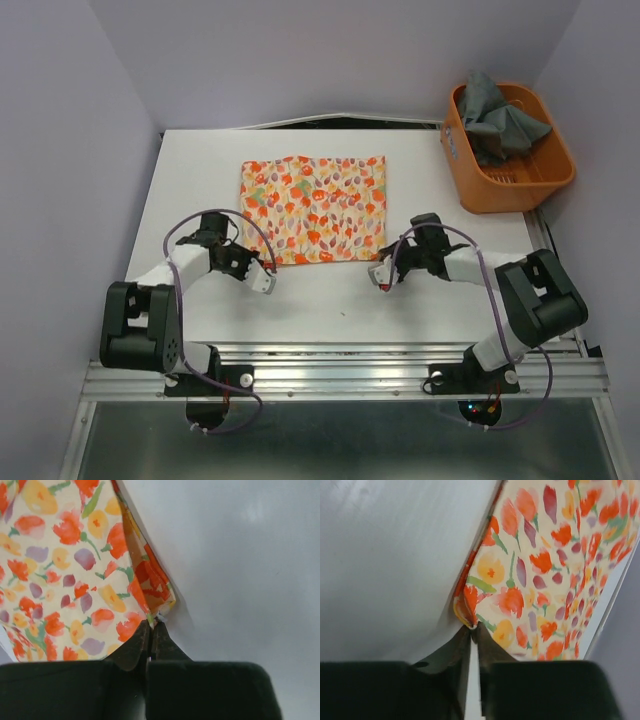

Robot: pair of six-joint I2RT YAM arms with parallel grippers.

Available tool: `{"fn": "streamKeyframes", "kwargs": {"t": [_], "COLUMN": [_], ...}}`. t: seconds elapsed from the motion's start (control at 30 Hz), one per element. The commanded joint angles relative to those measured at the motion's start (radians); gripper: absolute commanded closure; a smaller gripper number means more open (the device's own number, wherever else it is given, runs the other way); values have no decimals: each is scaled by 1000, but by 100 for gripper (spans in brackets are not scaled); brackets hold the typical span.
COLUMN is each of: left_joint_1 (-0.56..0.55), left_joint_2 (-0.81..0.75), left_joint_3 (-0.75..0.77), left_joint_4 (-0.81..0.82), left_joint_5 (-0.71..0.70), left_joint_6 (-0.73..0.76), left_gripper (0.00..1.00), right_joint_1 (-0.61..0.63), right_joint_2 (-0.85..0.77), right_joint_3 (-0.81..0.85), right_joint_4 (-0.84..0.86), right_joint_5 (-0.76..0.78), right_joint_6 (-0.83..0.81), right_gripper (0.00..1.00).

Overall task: Fold and stack the skirts
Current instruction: Flatten the skirt out

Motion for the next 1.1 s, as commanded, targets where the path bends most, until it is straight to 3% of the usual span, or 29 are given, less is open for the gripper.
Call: {"fn": "streamKeyframes", "kwargs": {"t": [0.0, 0.03, 0.07, 0.1, 0.13, 0.17, 0.2, 0.23, 0.33, 0.4, 0.5, 0.53, 0.63, 0.67, 0.73, 0.9, 1.07], "left_joint_1": [-119, -148, -214, -246, -274, -300, -344, -360, -371, -363, -316, -276, -181, -134, -75, -5, 6], "left_joint_2": [-138, -180, -199, -214, -230, -260, -273, -294, -298, -275, -203, -155, 2, 56, 227, 498, 640], "left_joint_3": [-44, -56, -61, -62, -69, -69, -67, -56, 34, 161, 278, 343, 488, 531, 673, 873, 902], "left_joint_4": [-208, -222, -242, -251, -258, -253, -244, -238, -236, -258, -321, -254, -145, -67, -66, -37, 2], "left_joint_5": [12, 16, 18, 19, 27, 38, 56, 59, 117, 162, 215, 216, 207, 179, 96, -26, -145], "left_joint_6": [300, 297, 282, 272, 262, 208, 171, 138, -49, -250, -380, -586, -843, -1046, -1200, -1332, -1343], "left_gripper": [100, 100, 100, 86, 72, 54, 15, 11, 11, 16, 21, 23, 30, 31, 35, 40, 43], "right_joint_1": [-55, -64, -80, -80, -110, -110, -123, -133, -133, -133, -124, -111, -69, -60, -37, -26, -26], "right_joint_2": [-60, -61, -59, -57, -56, -51, -44, -33, 2, 30, 103, 125, 218, 243, 317, 404, 499], "right_joint_3": [40, 51, 57, 66, 97, 121, 151, 209, 318, 469, 635, 675, 830, 862, 932, 921, 927], "right_joint_4": [-44, -44, -44, -47, -49, -49, -91, -98, -159, -251, -312, -335, -429, -455, -529, -523, -480], "right_joint_5": [96, 160, 188, 214, 229, 263, 281, 301, 306, 280, 252, 246, 223, 202, 168, 202, 355], "right_joint_6": [40, 52, 57, 84, 100, 117, 169, 198, 365, 543, 798, 857, 1124, 1176, 1310, 1398, 1337], "right_gripper": [76, 56, 48, 44, 32, 29, 28, 26, 23, 21, 21, 22, 27, 28, 35, 41, 43]}}
